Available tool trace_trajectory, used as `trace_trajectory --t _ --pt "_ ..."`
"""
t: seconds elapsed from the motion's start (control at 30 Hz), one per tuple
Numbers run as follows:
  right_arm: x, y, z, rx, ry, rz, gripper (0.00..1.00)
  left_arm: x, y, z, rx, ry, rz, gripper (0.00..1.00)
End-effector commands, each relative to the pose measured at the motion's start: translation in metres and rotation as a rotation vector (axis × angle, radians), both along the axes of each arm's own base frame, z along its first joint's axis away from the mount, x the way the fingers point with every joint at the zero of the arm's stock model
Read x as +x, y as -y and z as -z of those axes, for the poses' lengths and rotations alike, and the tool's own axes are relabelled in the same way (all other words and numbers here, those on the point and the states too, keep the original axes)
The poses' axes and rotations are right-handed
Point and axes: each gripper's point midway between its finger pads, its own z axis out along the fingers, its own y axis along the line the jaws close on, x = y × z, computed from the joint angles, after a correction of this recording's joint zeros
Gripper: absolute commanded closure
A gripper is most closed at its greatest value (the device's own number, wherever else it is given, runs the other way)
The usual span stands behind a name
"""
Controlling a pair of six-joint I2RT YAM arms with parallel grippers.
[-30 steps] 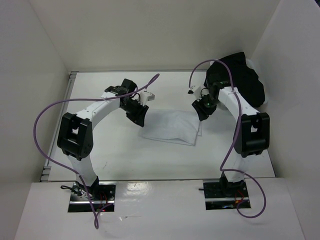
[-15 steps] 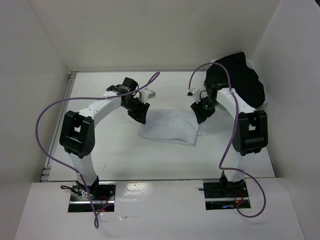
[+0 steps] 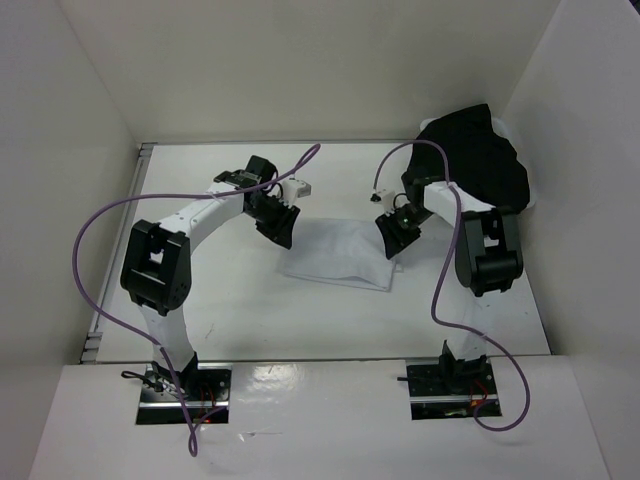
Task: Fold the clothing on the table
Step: Fold the skirt
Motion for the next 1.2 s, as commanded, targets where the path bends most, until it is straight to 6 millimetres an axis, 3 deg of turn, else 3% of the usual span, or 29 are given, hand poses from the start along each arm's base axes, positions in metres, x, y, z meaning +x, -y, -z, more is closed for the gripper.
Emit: trace_trajectory --t 0.0,0.13,0.43,0.77,1.03,1.1,1.17 --pt "0.018 -0.014 0.001 0.051 0.04 0.007 0.51 0.009 0.003 -0.007 -0.015 0.019 -0.02 0.56" --pt "0.021 -0.015 -0.001 0.053 0.045 0.015 0.51 0.008 0.001 -0.004 -0.003 0.013 -0.024 0.56" --pt "0.034 0.012 -0.008 0.007 0.116 0.095 0.51 0.008 0.0 -0.004 -0.003 0.014 -0.024 0.57" --pt "0.044 0.008 -0.017 0.025 0.119 0.121 0.51 0.015 0.008 0.01 -0.02 -0.021 -0.021 0.57" --pt "0.037 0.004 -0.002 0.007 0.088 0.133 0.51 0.018 0.011 0.013 -0.03 -0.028 -0.024 0.57" --pt "0.037 0.005 0.001 -0.002 0.089 0.135 0.55 0.018 0.011 0.013 -0.03 -0.028 -0.024 0.57" --pt "0.037 0.005 0.001 -0.002 0.09 0.135 0.71 0.018 0.011 0.013 -0.03 -0.028 -0.024 0.57"
